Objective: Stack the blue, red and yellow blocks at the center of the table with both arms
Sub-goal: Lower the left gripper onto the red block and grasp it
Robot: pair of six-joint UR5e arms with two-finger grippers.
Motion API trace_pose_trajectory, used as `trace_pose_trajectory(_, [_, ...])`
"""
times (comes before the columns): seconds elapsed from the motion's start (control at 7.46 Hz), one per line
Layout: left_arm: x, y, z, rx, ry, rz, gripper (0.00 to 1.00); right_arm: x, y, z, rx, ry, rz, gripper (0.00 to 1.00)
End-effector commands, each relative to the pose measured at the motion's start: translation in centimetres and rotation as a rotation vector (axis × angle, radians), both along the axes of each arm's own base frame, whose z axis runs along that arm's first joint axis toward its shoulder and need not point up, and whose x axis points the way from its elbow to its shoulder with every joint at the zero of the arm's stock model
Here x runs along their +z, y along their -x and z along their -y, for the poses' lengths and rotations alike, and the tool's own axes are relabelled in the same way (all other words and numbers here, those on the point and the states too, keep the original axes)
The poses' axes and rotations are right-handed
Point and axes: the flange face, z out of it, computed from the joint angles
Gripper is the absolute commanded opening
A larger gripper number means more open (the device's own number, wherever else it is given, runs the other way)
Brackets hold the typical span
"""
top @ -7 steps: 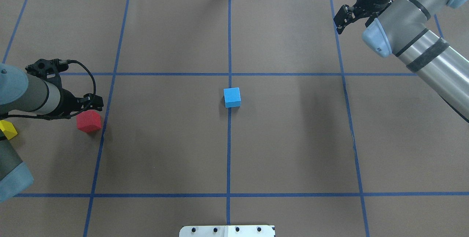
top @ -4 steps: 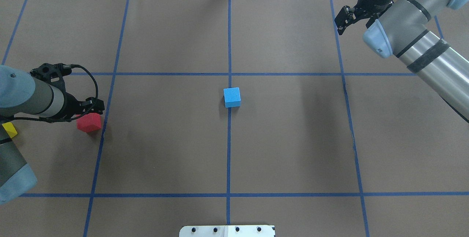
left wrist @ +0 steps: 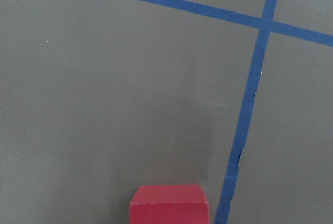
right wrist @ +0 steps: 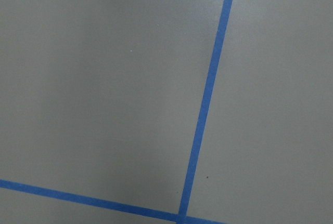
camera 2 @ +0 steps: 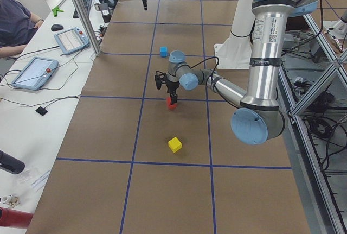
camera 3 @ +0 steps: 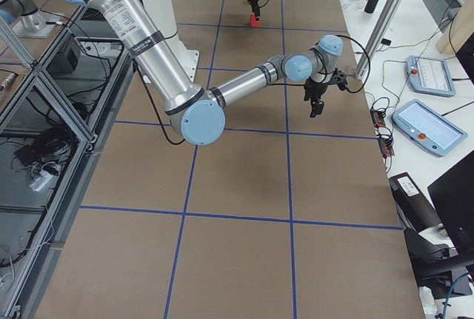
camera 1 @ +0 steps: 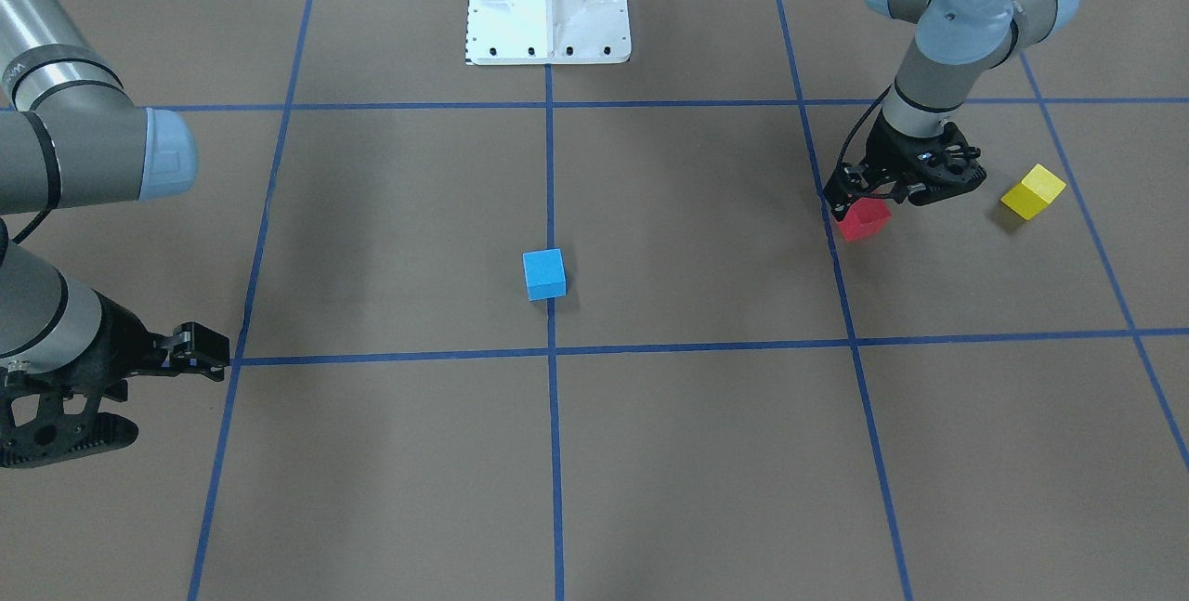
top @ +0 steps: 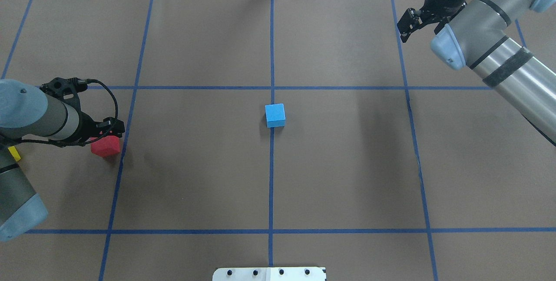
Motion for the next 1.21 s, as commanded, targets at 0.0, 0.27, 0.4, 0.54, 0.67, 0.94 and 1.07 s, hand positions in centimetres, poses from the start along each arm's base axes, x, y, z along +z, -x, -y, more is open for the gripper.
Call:
trace_pose_trajectory(0.0, [0.4,-0.8,0.2,0.006,0.005,0.006,0.99,0.3,0.0,-0.1,0.0,0.004,0.0,1.0])
trace_pose_trajectory(0.27, [0.6,-0.9,0.3,0.007,0.009,0.008,0.9,0.3,0.1,-0.1,-0.003,0.003,0.0,1.0])
trace_pose_trajectory(0.4, [0.6,-0.9,0.3,0.007,0.009,0.008,0.65,0.3,0.1,-0.1,-0.001,0.004,-0.002,1.0])
trace_pose_trajectory(0.54, [0.7,-0.9,0.3,0.006,0.01,0.012,0.26,0.3,0.0,-0.1,0.0,0.004,0.0,1.0])
trace_pose_trajectory(0.67, [0.5,-0.8,0.2,0.009,0.008,0.009,0.0,0.3,0.1,-0.1,-0.001,0.004,-0.002,1.0])
trace_pose_trajectory(0.94, [-1.5,-0.2,-0.2,0.027,-0.01,-0.021,0.0,0.3,0.0,-0.1,0.001,0.005,0.0,1.0])
trace_pose_trajectory(1.07, [-4.0,1.5,-0.6,0.072,-0.011,-0.027,0.0,0.2,0.0,-0.1,0.001,0.004,0.0,1.0])
